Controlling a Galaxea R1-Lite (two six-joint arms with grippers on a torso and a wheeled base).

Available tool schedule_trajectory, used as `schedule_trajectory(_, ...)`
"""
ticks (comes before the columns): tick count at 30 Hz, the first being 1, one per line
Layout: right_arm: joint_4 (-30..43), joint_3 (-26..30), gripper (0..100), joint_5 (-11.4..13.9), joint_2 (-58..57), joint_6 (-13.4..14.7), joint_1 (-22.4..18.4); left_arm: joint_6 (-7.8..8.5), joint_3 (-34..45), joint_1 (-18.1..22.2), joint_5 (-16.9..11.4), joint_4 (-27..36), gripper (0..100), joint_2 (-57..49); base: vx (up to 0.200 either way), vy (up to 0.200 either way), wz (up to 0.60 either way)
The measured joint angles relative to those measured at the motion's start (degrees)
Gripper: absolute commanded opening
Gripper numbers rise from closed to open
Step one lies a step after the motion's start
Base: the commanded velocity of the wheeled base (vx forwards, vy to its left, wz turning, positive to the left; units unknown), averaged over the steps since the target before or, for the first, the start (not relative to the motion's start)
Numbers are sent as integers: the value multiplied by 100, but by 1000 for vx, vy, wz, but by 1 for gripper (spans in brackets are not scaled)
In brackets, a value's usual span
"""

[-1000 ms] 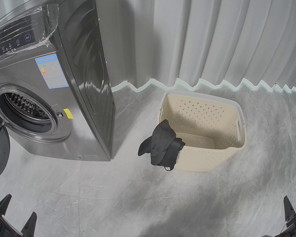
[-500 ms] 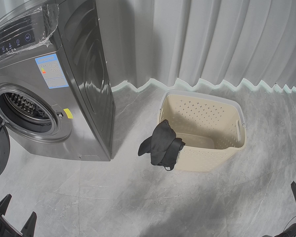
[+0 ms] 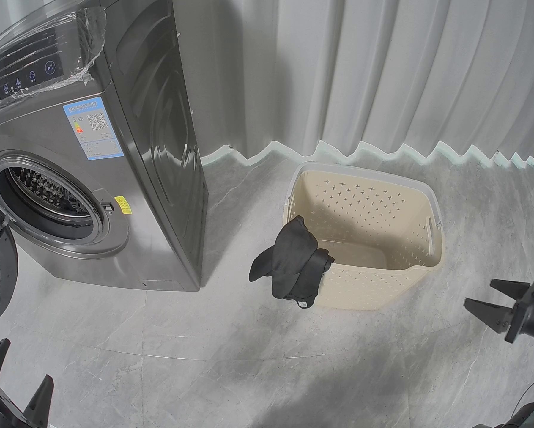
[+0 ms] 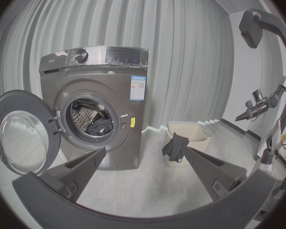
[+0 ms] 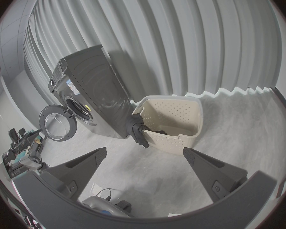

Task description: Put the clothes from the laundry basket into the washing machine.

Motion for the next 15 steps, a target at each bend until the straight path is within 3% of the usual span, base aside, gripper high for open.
schedule_trajectory(8, -1591, -123, 100, -284, 1782, 154, 512, 12, -686, -27, -227, -161, 100, 735, 0, 0, 0)
schedule_trajectory(15, -2751, -317, 100, -780, 3109, 222, 978, 10, -1023, -22, -332, -870, 100, 2031, 0, 0, 0)
